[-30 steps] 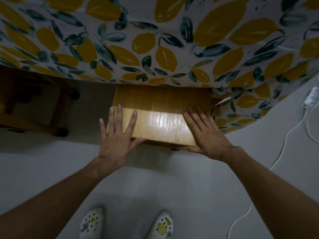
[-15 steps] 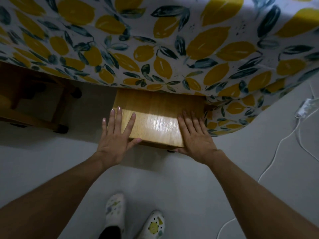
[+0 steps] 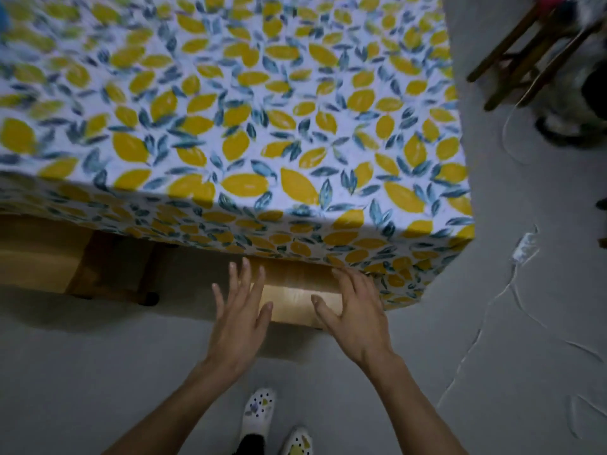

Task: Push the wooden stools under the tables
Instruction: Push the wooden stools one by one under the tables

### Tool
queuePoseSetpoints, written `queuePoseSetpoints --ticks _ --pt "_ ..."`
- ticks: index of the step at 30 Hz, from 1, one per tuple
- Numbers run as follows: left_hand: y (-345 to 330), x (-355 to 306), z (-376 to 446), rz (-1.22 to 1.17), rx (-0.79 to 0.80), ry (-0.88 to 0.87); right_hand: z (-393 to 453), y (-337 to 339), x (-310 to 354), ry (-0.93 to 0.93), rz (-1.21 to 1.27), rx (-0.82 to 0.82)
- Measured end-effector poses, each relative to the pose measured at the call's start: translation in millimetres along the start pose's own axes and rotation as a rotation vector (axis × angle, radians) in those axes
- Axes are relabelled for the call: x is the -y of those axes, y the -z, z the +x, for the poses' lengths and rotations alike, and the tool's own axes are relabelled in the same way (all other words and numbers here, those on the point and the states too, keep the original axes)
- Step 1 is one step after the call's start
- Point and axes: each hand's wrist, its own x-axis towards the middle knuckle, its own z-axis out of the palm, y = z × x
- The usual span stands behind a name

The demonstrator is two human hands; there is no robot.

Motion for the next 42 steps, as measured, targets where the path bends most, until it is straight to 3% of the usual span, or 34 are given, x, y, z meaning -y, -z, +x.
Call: queuePoseSetpoints --ticks 4,11,18,27,36,42 --pt "76.2 -47.5 4.3 -0.104 -0.111 -0.085 19.4 80.6 30.4 0.028 0.014 -0.150" --pt "142.6 -135.8 41.1 -0.263 -0.137 -0.043 62.8 183.3 30.2 0.013 0.056 -0.131" --pt "137.4 -230.5 121.1 -0.384 -0.214 0.109 148.2 267.2 -33.7 0.122 0.035 -0.056" --pt "128.9 -369.5 259.0 -0.546 -0.475 0.337 323.5 386.0 -116.2 0.430 -0.074 0.061" --pt "157.0 -425.3 395.0 -0.611 -0.666 0.417 485.7 443.3 -132.0 0.641 -0.093 0.117" --pt "171.5 -450.8 522.6 -0.712 -0.724 0.449 619.8 490.8 -143.7 0.682 -0.171 0.137"
